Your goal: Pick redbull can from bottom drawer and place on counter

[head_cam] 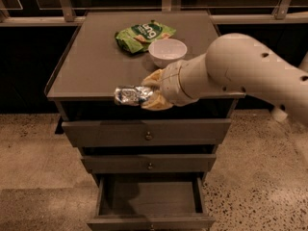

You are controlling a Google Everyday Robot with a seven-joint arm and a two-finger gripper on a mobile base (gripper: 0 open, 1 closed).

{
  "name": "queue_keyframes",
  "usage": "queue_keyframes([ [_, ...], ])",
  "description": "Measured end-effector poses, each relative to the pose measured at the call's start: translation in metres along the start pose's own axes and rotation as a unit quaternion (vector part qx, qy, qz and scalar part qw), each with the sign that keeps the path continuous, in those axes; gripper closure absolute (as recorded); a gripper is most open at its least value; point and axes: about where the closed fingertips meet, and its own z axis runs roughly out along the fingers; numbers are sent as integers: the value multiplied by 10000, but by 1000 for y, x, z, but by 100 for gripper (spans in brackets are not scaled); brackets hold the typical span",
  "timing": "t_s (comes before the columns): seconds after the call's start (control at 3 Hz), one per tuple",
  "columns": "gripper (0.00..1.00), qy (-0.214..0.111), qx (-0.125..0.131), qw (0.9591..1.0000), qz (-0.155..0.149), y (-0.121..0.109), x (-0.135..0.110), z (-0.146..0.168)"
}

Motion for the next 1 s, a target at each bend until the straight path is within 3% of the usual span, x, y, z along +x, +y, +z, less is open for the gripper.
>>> queue_keyframes([
  [0.67, 100, 132, -41, 9996, -230, -47, -17, 4],
  [1.0, 100, -121, -27, 9999, -77, -65, -6, 21],
])
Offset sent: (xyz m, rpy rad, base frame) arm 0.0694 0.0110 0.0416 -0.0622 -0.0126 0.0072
